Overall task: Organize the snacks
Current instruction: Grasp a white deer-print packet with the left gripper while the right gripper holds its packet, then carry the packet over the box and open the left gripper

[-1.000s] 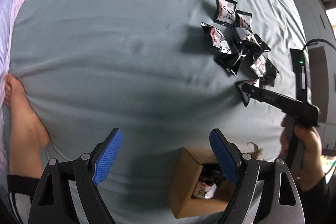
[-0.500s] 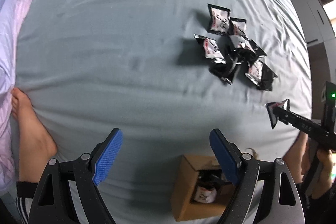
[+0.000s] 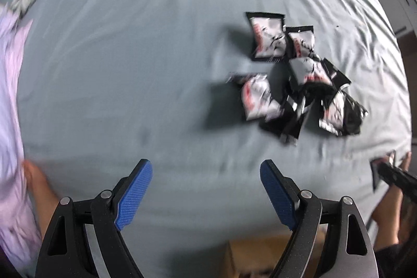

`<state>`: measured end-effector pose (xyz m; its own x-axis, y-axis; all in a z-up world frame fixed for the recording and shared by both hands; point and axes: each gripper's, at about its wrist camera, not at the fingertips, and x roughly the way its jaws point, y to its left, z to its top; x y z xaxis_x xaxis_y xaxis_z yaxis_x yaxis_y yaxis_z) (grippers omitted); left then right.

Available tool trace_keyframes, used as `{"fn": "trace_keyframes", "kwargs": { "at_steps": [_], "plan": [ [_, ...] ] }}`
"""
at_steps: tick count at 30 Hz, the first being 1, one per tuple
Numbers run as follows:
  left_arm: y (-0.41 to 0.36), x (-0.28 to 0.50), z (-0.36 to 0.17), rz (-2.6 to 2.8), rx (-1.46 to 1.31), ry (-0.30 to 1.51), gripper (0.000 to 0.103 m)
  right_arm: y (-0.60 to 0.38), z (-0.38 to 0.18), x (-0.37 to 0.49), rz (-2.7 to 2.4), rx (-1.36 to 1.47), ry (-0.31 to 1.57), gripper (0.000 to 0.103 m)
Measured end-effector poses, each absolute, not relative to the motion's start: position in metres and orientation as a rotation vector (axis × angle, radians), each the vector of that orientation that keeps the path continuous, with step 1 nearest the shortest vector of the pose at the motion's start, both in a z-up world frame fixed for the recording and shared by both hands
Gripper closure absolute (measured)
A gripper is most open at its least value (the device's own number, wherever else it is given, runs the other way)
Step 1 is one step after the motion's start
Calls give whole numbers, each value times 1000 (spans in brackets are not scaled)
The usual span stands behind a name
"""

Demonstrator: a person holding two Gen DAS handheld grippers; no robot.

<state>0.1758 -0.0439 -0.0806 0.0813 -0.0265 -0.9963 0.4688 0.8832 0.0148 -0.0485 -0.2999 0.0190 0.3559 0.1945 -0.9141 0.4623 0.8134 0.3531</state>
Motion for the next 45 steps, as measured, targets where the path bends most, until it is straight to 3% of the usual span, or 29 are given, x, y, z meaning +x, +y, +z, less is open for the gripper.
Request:
{"fn": "trace_keyframes", "kwargs": {
  "at_steps": [5,9,10,12,15,23,30,34,37,38,39,40,45],
  "plan": [
    [-90,207,-102,-420,372,1352,17,-307,13,-53,-179,682,1218,77],
    [-104,221,-136,-441,344,1469,18,-309,3,-50,-199,672,1234,77],
    [-104,223,-141,-445,330,1484,22,-309,1,-49,-205,665,1243,77],
    [-104,225,-148,-467,327,1498,64,-306,-4,-45,-200,669,1261,77],
    [-99,223,-141,-485,356,1479,66,-296,-1,-42,-186,621,1269,77],
    [-53,178,-58,-566,345,1424,67,-274,29,-51,-210,557,1247,77],
    [-33,75,40,-759,407,1388,67,-231,71,-55,-169,475,1200,77],
    [-25,6,58,-881,472,1412,66,-202,82,-66,-156,400,1224,77],
    [-22,-29,43,-929,506,1429,65,-188,92,-76,-158,359,1231,77],
    [-21,-33,40,-926,513,1426,55,-185,96,-80,-160,354,1230,77],
    [-21,-35,31,-916,542,1433,35,-183,98,-84,-164,349,1229,77],
    [-21,-34,24,-906,578,1444,29,-181,102,-88,-170,340,1229,77],
    [-9,-14,23,-881,556,1449,27,-165,111,-106,-164,275,1241,77]
  ]
}}
